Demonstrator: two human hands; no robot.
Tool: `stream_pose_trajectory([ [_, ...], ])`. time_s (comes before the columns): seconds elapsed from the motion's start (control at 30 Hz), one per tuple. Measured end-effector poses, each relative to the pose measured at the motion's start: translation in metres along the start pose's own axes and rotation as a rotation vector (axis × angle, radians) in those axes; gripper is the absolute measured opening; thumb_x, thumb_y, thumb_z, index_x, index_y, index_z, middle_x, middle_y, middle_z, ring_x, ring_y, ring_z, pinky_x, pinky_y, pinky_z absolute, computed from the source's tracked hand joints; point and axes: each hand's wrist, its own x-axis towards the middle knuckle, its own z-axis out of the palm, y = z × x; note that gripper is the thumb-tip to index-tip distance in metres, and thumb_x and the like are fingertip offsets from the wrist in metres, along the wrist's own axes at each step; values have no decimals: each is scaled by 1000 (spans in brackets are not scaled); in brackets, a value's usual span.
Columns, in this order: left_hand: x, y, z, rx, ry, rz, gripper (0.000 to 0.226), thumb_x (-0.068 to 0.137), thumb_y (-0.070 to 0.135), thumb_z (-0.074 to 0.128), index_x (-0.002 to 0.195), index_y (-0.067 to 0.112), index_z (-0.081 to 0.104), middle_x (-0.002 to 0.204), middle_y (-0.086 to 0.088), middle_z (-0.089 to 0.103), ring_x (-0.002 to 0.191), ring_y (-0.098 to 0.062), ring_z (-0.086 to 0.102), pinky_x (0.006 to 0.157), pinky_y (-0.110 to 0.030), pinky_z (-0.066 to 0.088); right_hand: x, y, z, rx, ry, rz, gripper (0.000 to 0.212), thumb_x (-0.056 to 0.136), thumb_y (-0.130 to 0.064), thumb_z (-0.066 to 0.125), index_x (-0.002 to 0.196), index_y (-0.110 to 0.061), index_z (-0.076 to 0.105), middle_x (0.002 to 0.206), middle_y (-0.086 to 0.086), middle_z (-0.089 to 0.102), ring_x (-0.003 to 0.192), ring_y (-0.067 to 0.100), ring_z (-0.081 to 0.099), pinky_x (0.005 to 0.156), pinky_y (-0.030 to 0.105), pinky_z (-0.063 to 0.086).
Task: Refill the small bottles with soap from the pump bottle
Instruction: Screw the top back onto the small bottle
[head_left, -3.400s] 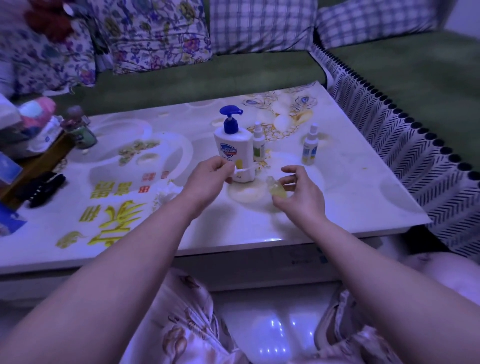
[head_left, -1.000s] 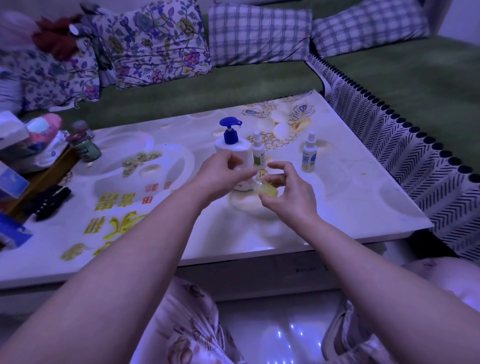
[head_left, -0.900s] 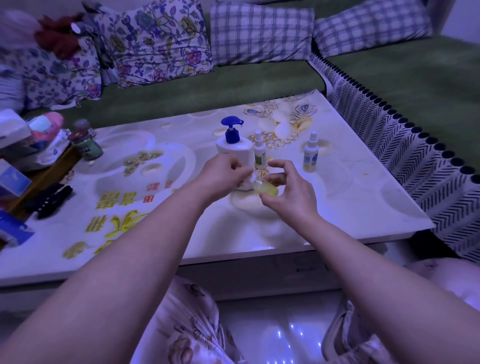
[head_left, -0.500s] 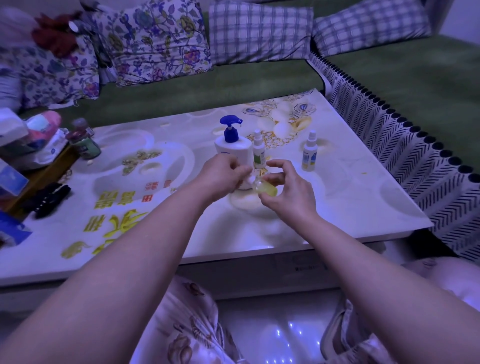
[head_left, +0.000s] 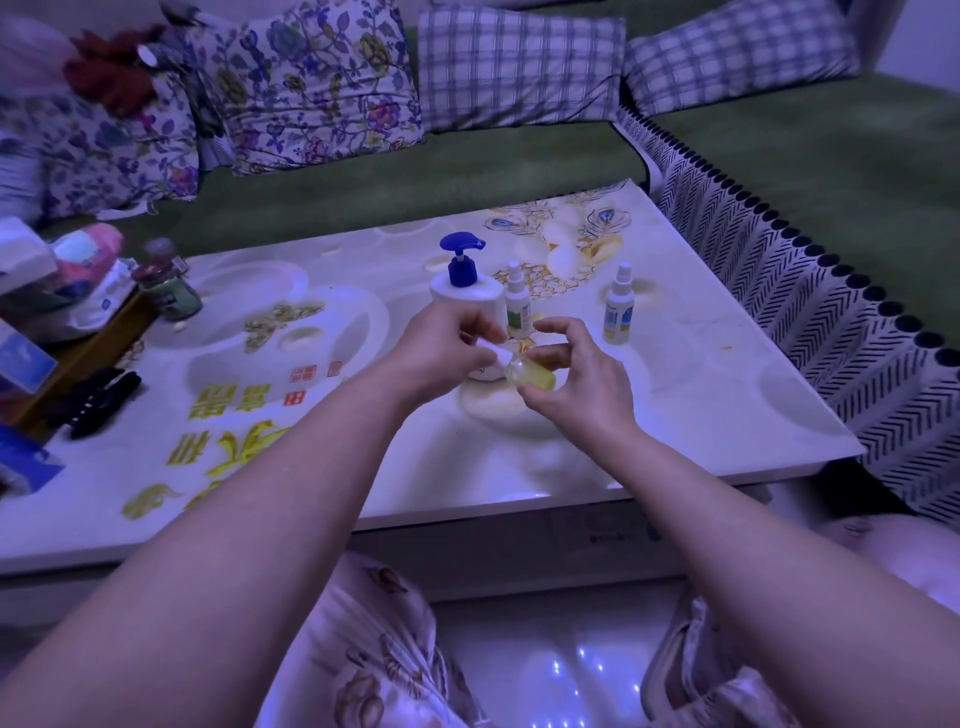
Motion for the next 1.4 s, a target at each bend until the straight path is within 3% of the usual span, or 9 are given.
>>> stream_pose_trajectory([
  [0.2, 3, 1, 1, -2, -2, -61, 16, 85, 24, 66, 78, 10, 64, 71, -4, 59, 69, -21, 54, 75, -39, 52, 3, -1, -1, -12, -12, -12, 54, 75, -17, 72, 123, -27, 50, 90, -22, 62, 104, 9, 64, 97, 43, 43],
  [0.3, 5, 1, -1, -49, -56, -21, 13, 82, 10, 68, 85, 21, 62, 79, 0, 52, 75, -18, 51, 73, -35, 46, 4, 1, -2, 2, -9, -17, 52, 76, -17, 72, 122, -27, 51, 91, -22, 63, 104, 8, 63, 97, 43, 43],
  [0.4, 7, 1, 1, -29, -48, -58, 21, 81, 23, 71, 97, 14, 60, 89, -1, 55, 82, -19, 57, 75, -36, 50, 4, 0, -3, 6, 5, -18, 50, 78, -17, 70, 123, -28, 51, 101, -18, 69, 105, 7, 62, 98, 42, 42],
  [0.57, 8, 0, 2, 3, -38, -13, 12, 81, 21, 71, 75, 19, 60, 67, 1, 52, 66, -18, 52, 69, -38, 48, 5, 1, -3, 14, -7, -19, 51, 76, -17, 71, 121, -28, 52, 90, -23, 63, 103, 7, 63, 97, 43, 43],
  [0.8, 6, 0, 5, 56, -27, -1, 20, 82, 16, 68, 73, 29, 56, 88, -5, 61, 80, -20, 56, 73, -35, 48, 10, 3, -6, -29, -47, -11, 60, 74, -19, 73, 126, -28, 46, 95, -20, 66, 102, 8, 64, 96, 44, 45],
  [0.9, 3, 10, 9, 68, -42, 51, 13, 82, 13, 67, 88, 23, 61, 83, 3, 61, 81, -14, 57, 71, -26, 45, 11, 5, -5, -59, -63, -6, 62, 73, -21, 73, 128, -28, 45, 90, -21, 63, 97, 6, 66, 93, 40, 47],
  [1.03, 3, 22, 22, -137, -59, 39, 43, 86, 11, 66, 124, 21, 50, 95, 2, 63, 83, -13, 58, 75, -30, 49, 14, 18, -9, 30, 64, 113, 50, 81, -37, 69, 125, -28, 46, 93, -17, 66, 87, 7, 68, 83, 32, 50],
  [1.2, 13, 18, 52, -53, -44, 1, 28, 87, 8, 54, 114, 15, 61, 103, 0, 65, 91, -19, 58, 84, -33, 49, 22, 56, -36, 119, 235, 288, 58, 78, -21, 74, 128, -20, 47, 103, -8, 69, 102, 13, 65, 86, 32, 45],
  [1.4, 29, 22, 98, 47, -63, -15, 33, 90, 8, 49, 122, 11, 54, 114, -4, 63, 109, -25, 58, 94, -41, 48, 46, 94, -63, 153, 303, 367, 60, 76, -15, 74, 128, -20, 46, 100, -11, 66, 96, 10, 64, 81, 28, 44],
])
